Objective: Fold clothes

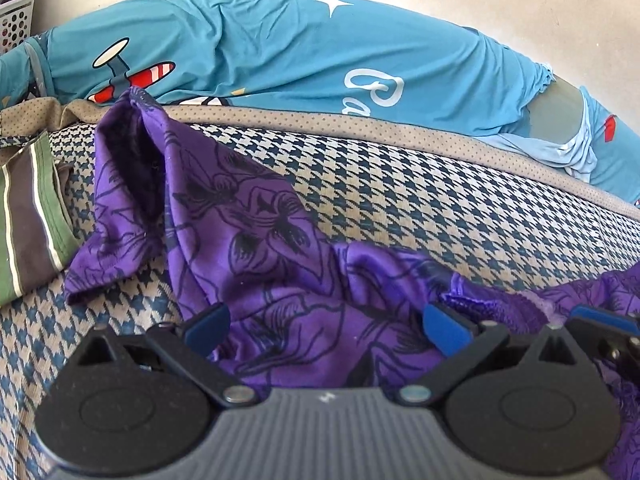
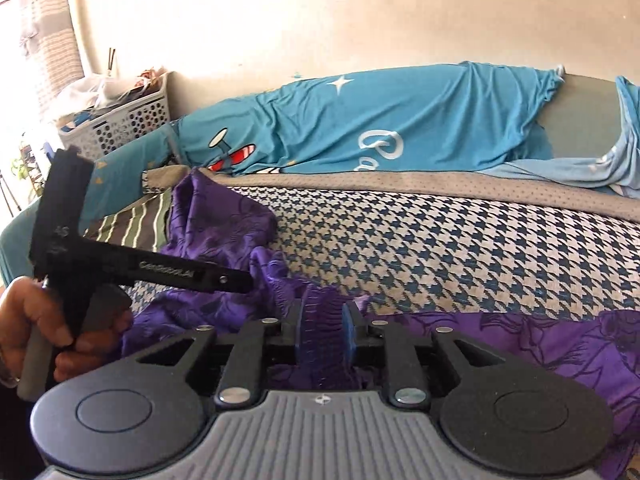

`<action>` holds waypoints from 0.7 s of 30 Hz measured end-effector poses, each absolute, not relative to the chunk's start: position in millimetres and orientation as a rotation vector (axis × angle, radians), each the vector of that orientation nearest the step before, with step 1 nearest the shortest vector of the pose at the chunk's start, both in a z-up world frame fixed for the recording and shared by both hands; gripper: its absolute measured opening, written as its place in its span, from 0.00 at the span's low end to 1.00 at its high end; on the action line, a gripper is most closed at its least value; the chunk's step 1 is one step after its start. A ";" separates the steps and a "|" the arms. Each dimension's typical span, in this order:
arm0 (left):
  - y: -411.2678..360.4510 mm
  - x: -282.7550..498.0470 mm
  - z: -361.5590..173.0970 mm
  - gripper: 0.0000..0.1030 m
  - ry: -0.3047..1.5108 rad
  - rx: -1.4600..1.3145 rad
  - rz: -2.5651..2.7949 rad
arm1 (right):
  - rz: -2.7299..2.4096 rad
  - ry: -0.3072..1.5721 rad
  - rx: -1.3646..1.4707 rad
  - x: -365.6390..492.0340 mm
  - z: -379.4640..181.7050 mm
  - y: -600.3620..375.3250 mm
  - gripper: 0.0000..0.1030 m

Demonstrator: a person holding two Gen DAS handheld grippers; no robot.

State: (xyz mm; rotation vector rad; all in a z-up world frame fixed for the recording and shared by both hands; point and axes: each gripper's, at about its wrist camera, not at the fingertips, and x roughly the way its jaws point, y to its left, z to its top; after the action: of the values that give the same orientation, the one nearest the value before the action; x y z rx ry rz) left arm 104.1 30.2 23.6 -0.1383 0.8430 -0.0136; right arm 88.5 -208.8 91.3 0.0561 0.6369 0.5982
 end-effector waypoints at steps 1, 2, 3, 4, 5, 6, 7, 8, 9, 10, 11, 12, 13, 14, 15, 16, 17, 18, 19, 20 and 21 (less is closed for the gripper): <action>30.2 104.0 23.3 1.00 0.844 -0.137 -0.014 | 0.588 0.649 0.078 93.3 89.7 -210.5 0.21; 30.3 103.9 22.9 1.00 0.845 -0.137 -0.013 | 0.578 0.661 0.102 97.7 88.0 -212.7 0.25; 30.8 104.0 22.7 1.00 0.847 -0.137 -0.011 | 0.568 0.673 0.126 102.1 86.3 -215.0 0.27; 31.3 104.1 22.5 1.00 0.848 -0.137 -0.010 | 0.560 0.690 0.151 106.6 83.5 -215.8 0.30; 32.1 104.2 22.3 1.00 0.850 -0.140 -0.008 | 0.553 0.709 0.178 111.2 80.2 -215.9 0.31; 33.3 104.3 22.3 1.00 0.851 -0.146 -0.008 | 0.547 0.728 0.204 115.8 76.9 -216.0 0.32; 34.6 104.3 22.2 1.00 0.852 -0.152 -0.007 | 0.539 0.740 0.227 119.7 74.1 -216.0 0.33; 36.1 104.4 22.2 1.00 0.853 -0.158 -0.006 | 0.530 0.749 0.247 123.2 71.7 -215.9 0.34; 37.4 104.5 22.2 1.00 0.854 -0.163 -0.005 | 0.521 0.758 0.266 125.9 69.2 -216.6 0.35; 38.7 104.7 22.1 1.00 0.855 -0.168 -0.004 | 0.521 0.769 0.286 129.1 66.6 -217.0 0.36; 40.1 105.0 22.0 1.00 0.857 -0.174 -0.003 | 0.532 0.788 0.312 132.5 63.4 -217.3 0.36; 41.8 105.2 21.8 1.00 0.860 -0.181 -0.003 | 0.544 0.807 0.346 135.6 59.5 -217.5 0.36; 43.3 105.4 21.6 1.00 0.863 -0.190 -0.002 | 0.549 0.818 0.374 137.5 56.0 -217.2 0.36; 44.8 105.6 21.5 1.00 0.866 -0.198 -0.002 | 0.550 0.824 0.393 138.8 52.4 -216.4 0.36; 46.3 105.8 21.2 1.00 0.869 -0.206 -0.001 | 0.548 0.830 0.406 140.2 49.2 -215.7 0.36; 47.8 105.8 20.9 1.00 0.871 -0.212 0.000 | 0.547 0.834 0.418 141.7 46.3 -215.2 0.36; 49.1 105.8 20.8 1.00 0.873 -0.218 0.002 | 0.549 0.837 0.432 142.9 44.2 -215.1 0.35; 50.3 105.6 20.7 1.00 0.872 -0.221 0.004 | 0.553 0.836 0.444 143.6 43.2 -214.8 0.33; 51.5 105.5 20.9 1.00 0.869 -0.223 0.008 | 0.561 0.834 0.447 143.5 43.4 -214.2 0.28; 52.8 105.4 21.6 1.00 0.864 -0.223 0.012 | 0.572 0.827 0.435 142.1 44.9 -212.3 0.21; 54.1 105.3 22.6 1.00 0.857 -0.223 0.017 | 0.584 0.818 0.417 140.4 46.8 -209.7 0.17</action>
State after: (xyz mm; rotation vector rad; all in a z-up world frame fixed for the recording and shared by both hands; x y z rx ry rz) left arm 105.3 54.1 22.6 -0.2228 0.8573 0.0174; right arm 140.4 -209.7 46.8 0.4174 0.8180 0.5839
